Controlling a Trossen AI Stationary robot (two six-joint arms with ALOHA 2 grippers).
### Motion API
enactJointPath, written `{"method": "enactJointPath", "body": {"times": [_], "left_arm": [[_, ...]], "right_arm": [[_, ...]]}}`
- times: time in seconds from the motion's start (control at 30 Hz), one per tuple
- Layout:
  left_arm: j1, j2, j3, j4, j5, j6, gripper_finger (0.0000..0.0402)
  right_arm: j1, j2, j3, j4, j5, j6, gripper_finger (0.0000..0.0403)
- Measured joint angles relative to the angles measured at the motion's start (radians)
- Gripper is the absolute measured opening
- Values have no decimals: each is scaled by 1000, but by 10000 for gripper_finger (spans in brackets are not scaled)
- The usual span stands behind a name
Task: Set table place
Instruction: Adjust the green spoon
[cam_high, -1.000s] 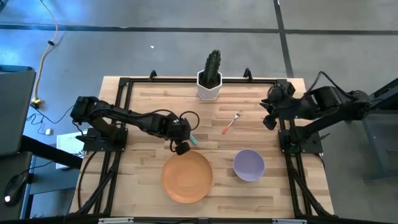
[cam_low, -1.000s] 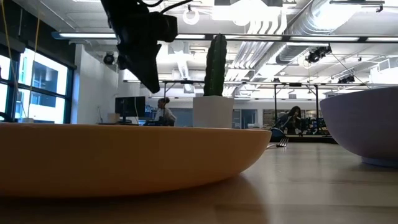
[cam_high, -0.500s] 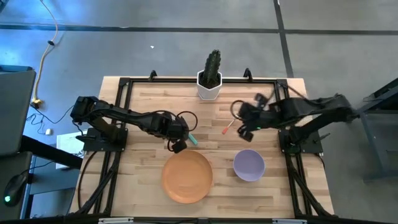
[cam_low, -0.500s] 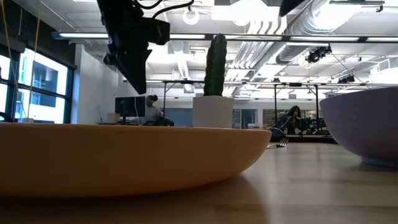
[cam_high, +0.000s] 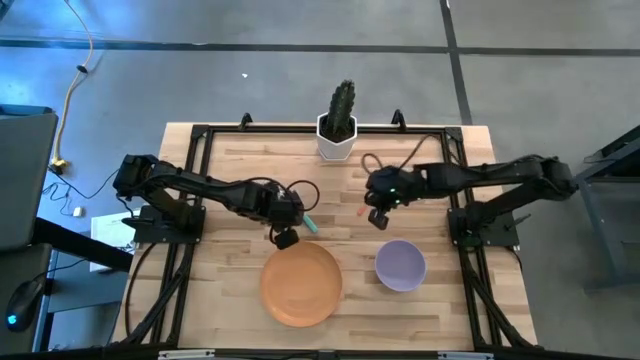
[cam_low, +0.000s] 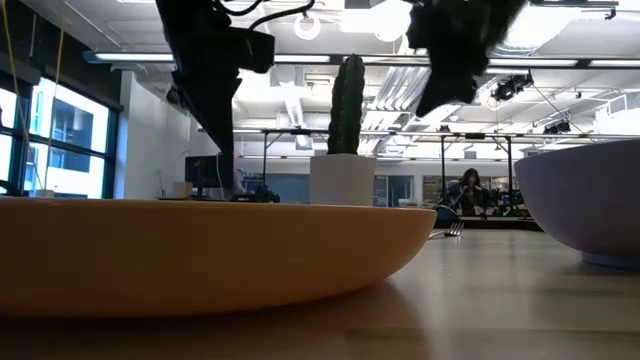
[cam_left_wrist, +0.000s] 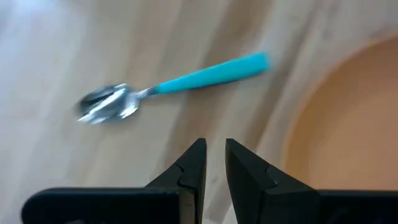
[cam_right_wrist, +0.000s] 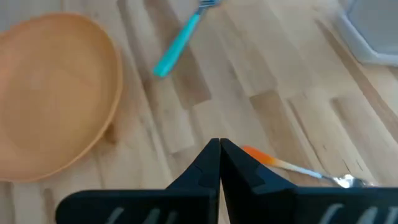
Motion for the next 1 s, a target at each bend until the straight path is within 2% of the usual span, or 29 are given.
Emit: {"method": "enactJointPath", "body": {"times": [0.17, 0.3, 0.47, 0.53, 0.77, 1.0], "left_arm": [[19, 0, -90, 168, 137, 231, 41], [88, 6, -146, 257, 241, 356, 7], [191, 34, -172, 271, 268, 370, 5], [224, 54, -175, 260, 315, 382, 2], [224, 155, -174, 325, 359, 407, 0], [214, 192, -173, 427, 294, 379, 0]], "right_arm": [[-22, -134, -71, 23, -4, 44, 0], [-21, -214, -54, 21, 38, 40, 0], [-21, -279, -27, 20, 82, 9, 0], [-21, -292, -21, 18, 94, -3, 0], [-21, -298, -16, -30, 123, -2, 0], [-21, -294, -16, -35, 125, 1, 0]]}}
